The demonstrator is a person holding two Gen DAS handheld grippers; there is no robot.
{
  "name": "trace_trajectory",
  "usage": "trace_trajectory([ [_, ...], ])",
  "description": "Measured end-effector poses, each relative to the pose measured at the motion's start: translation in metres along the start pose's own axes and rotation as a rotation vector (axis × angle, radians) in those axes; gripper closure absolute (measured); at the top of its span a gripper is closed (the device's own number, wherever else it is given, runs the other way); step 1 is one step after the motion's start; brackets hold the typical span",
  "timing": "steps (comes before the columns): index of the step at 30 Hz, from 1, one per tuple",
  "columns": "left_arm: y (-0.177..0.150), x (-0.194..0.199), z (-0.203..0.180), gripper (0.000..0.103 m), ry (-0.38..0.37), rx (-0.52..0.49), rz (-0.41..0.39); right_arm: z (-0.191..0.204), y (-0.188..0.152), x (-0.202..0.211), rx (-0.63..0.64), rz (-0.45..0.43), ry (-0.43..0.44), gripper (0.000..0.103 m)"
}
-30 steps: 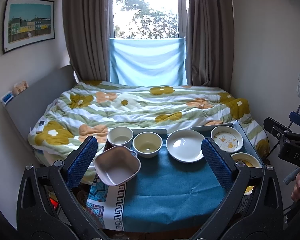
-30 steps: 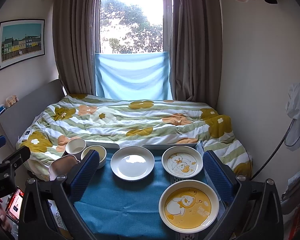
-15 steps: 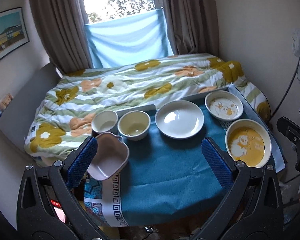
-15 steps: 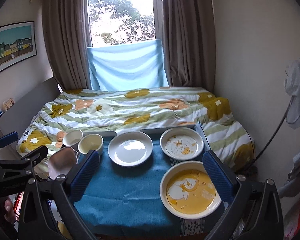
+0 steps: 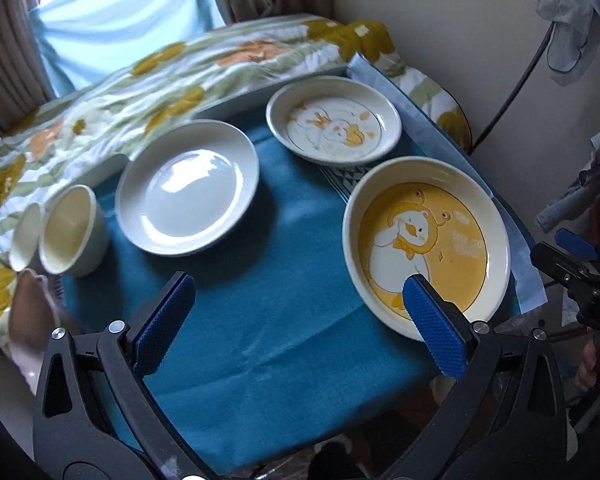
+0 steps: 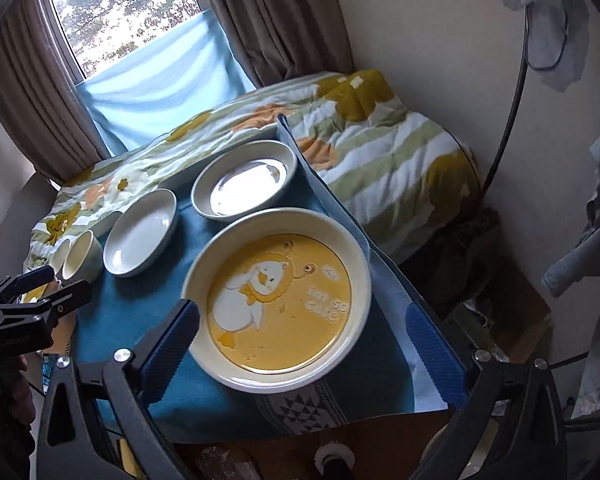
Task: Organize plates and bowls
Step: 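Grasp the rim of the large yellow duck bowl with both grippers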
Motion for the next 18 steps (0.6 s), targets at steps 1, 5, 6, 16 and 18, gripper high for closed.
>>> trace_trajectory([
  [1,0.002,-0.015,-0.004,0.001,-0.025,0.005,0.031,-0.007,0.000,-0.010,-0.008,0.027,0.015,0.016],
  [5,0.006,-0.068,-0.012,0.016,-0.104,0.035,0.134,-0.030,0.003,-0.047,-0.044,0.107,0.072,0.038],
  [6,0.007,-0.079,-0.014,0.019,-0.119,0.037,0.155,-0.034,0.004,-0.053,-0.047,0.121,0.080,0.040],
  [16,0.006,-0.124,-0.034,0.053,-0.170,0.030,0.265,-0.047,0.016,-0.084,-0.028,0.179,0.130,0.068],
  [18,0.006,-0.128,-0.037,0.059,-0.176,0.034,0.273,-0.047,0.018,-0.085,-0.020,0.182,0.127,0.069],
])
Point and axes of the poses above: each gripper's, at about its wrist camera, not at the fingertips, and x roughly against the way its jaws point, z to its left, y to its top, the point moved 2 cm from there along -x, roughly the way its jaws point, and after that the axes turned 2 degrees about -z, right-handed, at the moved point
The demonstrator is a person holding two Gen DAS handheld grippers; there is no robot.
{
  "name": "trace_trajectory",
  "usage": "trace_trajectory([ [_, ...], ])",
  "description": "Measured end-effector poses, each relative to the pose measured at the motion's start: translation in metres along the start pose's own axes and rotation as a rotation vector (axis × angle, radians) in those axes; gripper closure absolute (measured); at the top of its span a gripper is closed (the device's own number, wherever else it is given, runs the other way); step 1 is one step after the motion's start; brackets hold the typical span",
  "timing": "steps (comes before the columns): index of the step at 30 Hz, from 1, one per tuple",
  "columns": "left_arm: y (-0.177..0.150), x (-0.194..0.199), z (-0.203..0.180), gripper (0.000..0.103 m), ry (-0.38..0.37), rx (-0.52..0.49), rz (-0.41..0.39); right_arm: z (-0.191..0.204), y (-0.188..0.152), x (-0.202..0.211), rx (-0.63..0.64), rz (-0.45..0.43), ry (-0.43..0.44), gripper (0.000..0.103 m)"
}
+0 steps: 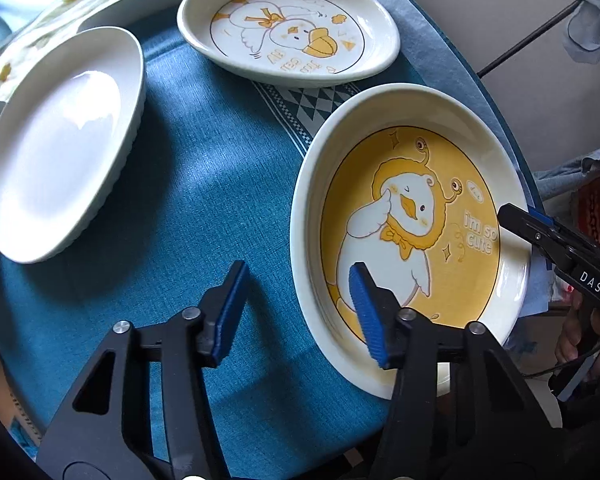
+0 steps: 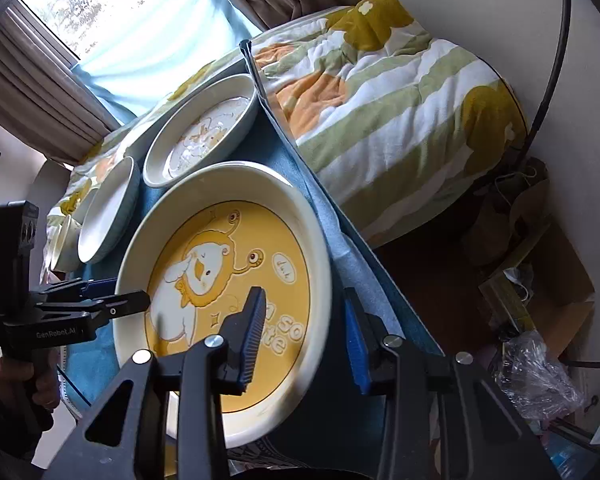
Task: Organize plates and bowls
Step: 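Grasp the rim of the large yellow duck bowl with both grippers, then lift the yellow bowl with both grippers, lower it onto the cloth, open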
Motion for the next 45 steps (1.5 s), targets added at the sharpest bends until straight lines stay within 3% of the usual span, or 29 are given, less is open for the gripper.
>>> trace_trajectory([
  [2,0.003,-0.004,-0.001,0.075,-0.007,0.003,0.008,0.000,0.002,-0.002,0.006,-0.002,-0.003,0.077],
  [5,0.006,-0.009,-0.006,0.089,-0.039,0.007,-0.003,0.000,0.003,-0.006,0.022,0.011,-0.007,0.084],
  [14,0.003,0.005,-0.019,0.088,0.010,-0.037,-0.033,0.003,0.003,-0.011,0.068,0.025,-0.036,0.087],
  [27,0.000,0.047,-0.020,0.088,0.026,0.003,-0.110,0.021,0.013,-0.002,0.146,0.007,-0.031,0.087],
  [36,-0.043,0.097,0.027,0.088,0.096,0.134,-0.184,0.083,0.022,-0.004,0.285,0.000,0.051,0.087],
  [45,-0.106,0.132,0.107,0.088,0.151,0.256,-0.208,0.174,0.000,-0.031,0.393,0.056,0.122,0.087],
])
Point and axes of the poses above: each gripper's, at about its wrist camera, not at the fingertips, and x roughly against the way its jaws point, z to its left, y to its top, the point moved 2 cm from there along -x, roughly the way its jaws point, and after that the axes turned 2 degrees about -z, right-handed, at the moved point
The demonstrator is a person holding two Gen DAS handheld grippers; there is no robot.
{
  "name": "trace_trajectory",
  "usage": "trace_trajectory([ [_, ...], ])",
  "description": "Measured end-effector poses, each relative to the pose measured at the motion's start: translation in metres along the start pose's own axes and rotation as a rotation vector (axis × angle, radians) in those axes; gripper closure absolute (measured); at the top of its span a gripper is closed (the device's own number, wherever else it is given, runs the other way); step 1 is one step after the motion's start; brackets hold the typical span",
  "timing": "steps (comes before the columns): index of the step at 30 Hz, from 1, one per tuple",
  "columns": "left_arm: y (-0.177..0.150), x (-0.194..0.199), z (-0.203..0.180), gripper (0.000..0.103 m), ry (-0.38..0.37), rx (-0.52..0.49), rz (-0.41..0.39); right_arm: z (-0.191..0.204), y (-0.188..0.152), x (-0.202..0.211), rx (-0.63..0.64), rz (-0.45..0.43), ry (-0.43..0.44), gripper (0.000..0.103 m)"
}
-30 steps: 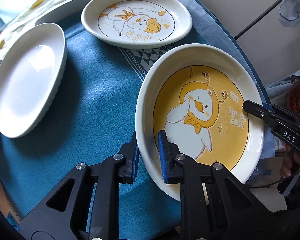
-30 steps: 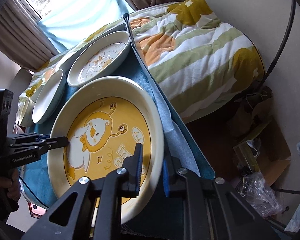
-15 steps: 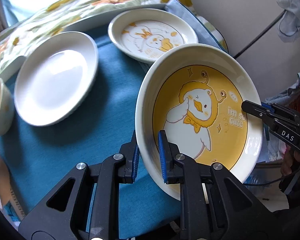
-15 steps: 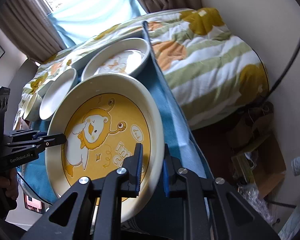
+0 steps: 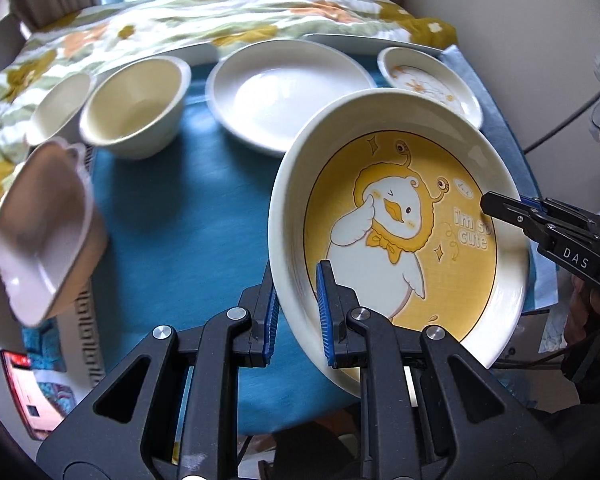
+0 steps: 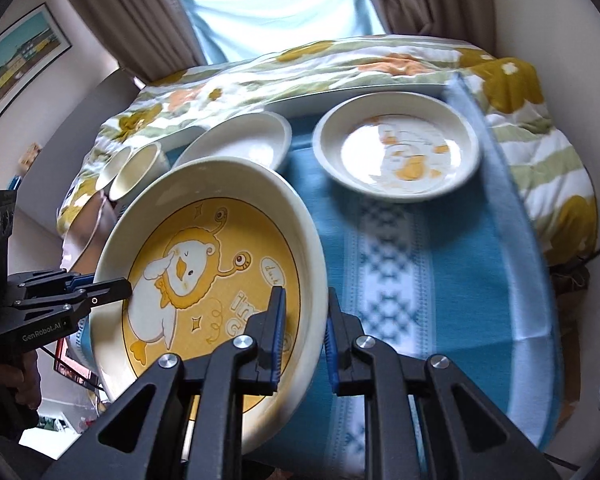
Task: Organize plates and bowls
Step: 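Lift the yellow bowl with both grippers, lower it onto the cloth, open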
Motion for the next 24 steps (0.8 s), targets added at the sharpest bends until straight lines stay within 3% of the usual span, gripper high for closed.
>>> trace_trajectory([
  [6,-0.035,-0.002,0.071,0.088,0.029,0.037,0.047,0.057,-0.014,-0.045,0.004,0.079,0.051,0.087],
  [13,-0.058,-0.013,0.130,0.088,0.022,0.130,0.085,0.101,-0.026,-0.079,0.038,0.143,0.048,0.087],
  [24,-0.054,-0.021,0.148,0.088,-0.008,0.105,0.045,0.107,-0.019,-0.097,0.059,0.138,0.009,0.087],
])
Point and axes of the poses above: each gripper's, at about its wrist camera, not at the fingertips, and x roughly against the way its jaws point, z to its left, y to its top, the point moved 2 cm from there along -x, roughly the way its jaws point, and after that the axes turned 2 degrees about -z, right-handed, at the moved point
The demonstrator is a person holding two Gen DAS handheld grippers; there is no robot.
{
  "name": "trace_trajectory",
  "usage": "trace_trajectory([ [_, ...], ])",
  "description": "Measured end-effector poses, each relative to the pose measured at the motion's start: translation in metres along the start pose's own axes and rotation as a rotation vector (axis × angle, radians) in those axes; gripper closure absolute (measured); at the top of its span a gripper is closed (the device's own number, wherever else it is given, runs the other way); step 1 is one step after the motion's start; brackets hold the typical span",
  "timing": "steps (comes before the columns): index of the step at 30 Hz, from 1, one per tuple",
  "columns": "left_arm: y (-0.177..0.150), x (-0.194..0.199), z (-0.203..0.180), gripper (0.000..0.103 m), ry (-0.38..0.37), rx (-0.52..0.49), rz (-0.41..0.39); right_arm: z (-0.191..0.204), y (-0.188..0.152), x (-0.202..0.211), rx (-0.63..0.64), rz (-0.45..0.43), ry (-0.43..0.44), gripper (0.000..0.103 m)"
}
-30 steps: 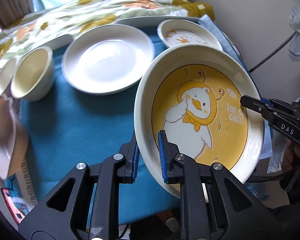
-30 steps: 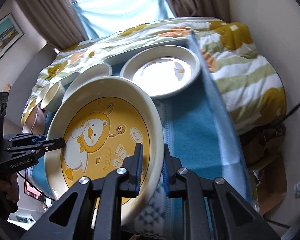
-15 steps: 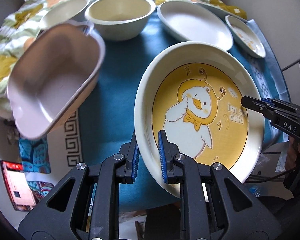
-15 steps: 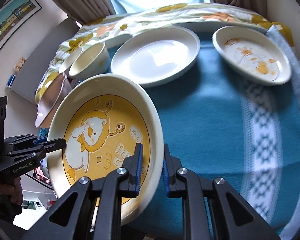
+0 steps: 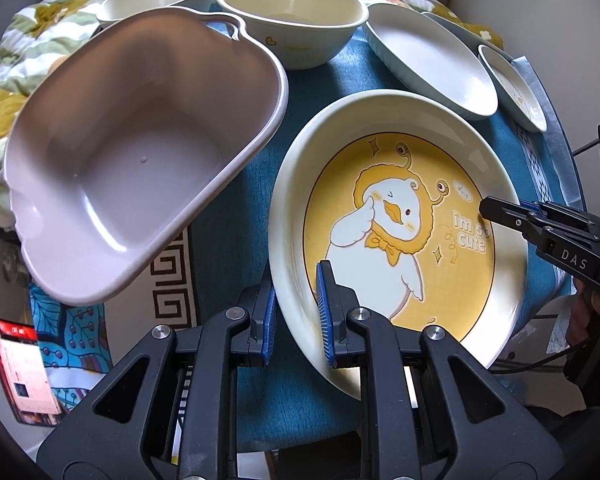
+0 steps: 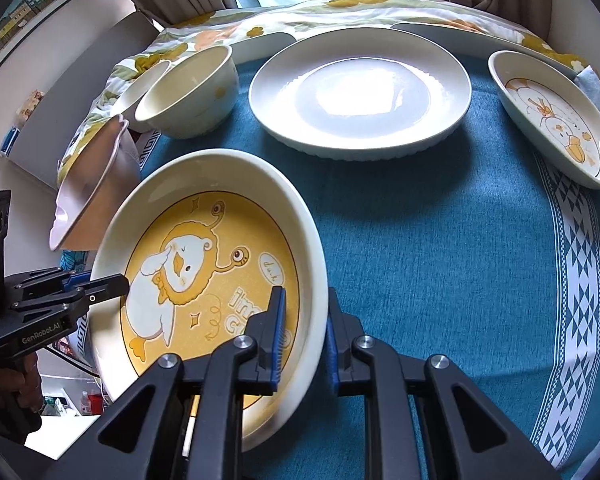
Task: Organize plates and bowls
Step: 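Lift the yellow bowl with both grippers, lower it onto the cloth, open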
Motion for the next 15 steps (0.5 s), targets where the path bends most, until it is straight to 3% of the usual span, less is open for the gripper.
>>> trace_trajectory([
  [15,0.001,0.000,-0.004,0.088,0.013,0.005,-0.033,0.004,0.002,-0.003,0.021,0.016,-0.011,0.087],
])
Point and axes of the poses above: each gripper's, at about its wrist camera, not at the fingertips, and x roughly against the way its jaws point, z to its left, y to its top, the point moved 2 cm from there along -x, roughly the way its jaws point, and after that the axes turned 2 degrees about -z, right-handed, at the moved point
